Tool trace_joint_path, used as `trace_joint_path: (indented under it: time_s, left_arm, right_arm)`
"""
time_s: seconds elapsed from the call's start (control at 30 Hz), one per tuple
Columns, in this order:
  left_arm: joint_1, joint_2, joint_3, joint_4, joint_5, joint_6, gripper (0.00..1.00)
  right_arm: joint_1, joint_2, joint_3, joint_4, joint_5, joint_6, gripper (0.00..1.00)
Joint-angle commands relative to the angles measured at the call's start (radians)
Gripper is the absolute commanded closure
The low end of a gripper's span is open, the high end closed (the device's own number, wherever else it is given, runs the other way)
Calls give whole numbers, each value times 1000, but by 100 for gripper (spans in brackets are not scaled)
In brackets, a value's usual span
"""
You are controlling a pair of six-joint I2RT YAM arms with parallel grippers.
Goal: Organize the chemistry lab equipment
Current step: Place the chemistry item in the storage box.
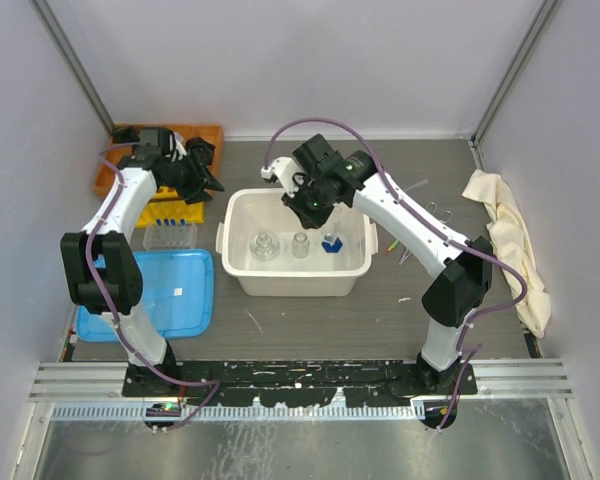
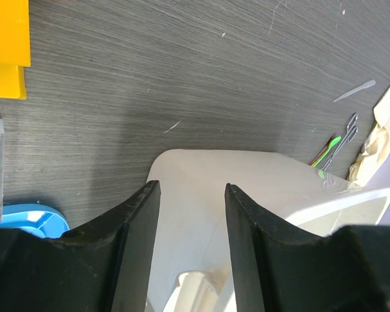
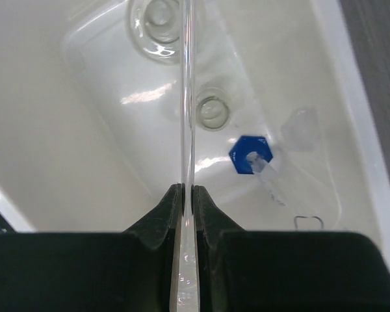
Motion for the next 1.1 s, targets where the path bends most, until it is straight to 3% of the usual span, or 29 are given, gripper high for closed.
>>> trace_joint_path:
  time_s: [0.0, 0.6, 1.07]
  left_arm:
    - [5, -49, -1, 38, 21, -1, 54]
    - [5, -52, -6, 30, 18, 6, 54]
    - [5, -59, -7, 0, 0, 24, 54]
  right_arm:
    - [60, -65, -4, -33, -69, 2, 99]
    - [115, -62, -244, 74, -47, -59, 99]
    - [116, 47, -240, 95, -4, -63, 99]
